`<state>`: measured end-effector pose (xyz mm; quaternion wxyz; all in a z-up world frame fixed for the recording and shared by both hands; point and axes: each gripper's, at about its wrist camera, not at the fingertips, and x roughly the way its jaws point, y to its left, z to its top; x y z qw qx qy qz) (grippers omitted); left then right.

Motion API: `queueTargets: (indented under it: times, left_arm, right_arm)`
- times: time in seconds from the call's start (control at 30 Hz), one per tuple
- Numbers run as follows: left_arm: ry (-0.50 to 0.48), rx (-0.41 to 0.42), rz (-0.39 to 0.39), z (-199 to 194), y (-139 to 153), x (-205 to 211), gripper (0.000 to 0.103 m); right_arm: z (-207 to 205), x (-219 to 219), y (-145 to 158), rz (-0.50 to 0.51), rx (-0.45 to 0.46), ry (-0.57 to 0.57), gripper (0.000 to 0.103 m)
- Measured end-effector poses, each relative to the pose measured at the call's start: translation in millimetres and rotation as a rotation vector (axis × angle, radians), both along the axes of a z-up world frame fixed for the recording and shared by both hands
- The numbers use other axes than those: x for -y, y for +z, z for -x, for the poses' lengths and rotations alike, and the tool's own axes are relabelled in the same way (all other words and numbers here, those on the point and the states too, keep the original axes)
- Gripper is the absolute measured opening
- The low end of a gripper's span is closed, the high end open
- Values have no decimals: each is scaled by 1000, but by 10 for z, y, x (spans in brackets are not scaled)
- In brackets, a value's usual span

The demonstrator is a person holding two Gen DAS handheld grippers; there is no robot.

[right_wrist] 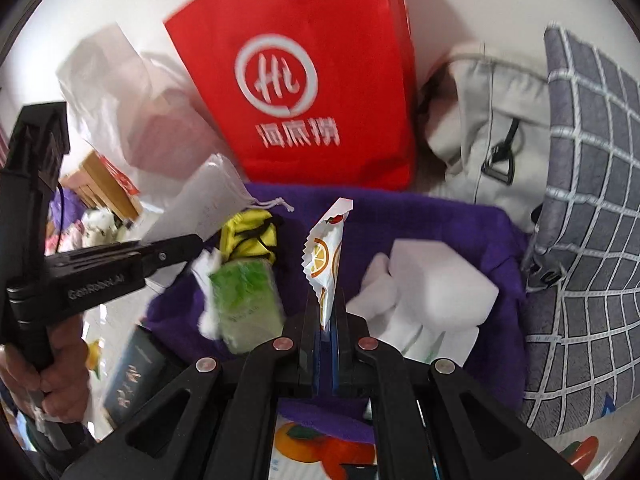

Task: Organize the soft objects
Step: 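Lower the snack packet with the right tool while the left tool lowers the mesh bag onto the towel, then open the right tool to drop the snack packet while the left tool releases the mesh bag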

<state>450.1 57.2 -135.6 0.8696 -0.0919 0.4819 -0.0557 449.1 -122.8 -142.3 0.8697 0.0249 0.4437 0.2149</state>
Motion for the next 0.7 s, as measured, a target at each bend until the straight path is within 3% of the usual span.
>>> queueTargets:
  times: [0.23, 0.43, 0.7]
  left_arm:
    - [-25, -15, 35, -50, -113, 28, 11]
    - [-39, -23, 53, -79, -156, 69, 12]
    - [-37, -42, 52, -94, -191, 36, 16]
  right_arm:
    - [-113, 17, -224, 26, -64, -12, 5]
    - [-215, 83, -388, -25, -132, -9, 7]
    - [-219, 142, -430, -14, -146, -30, 10]
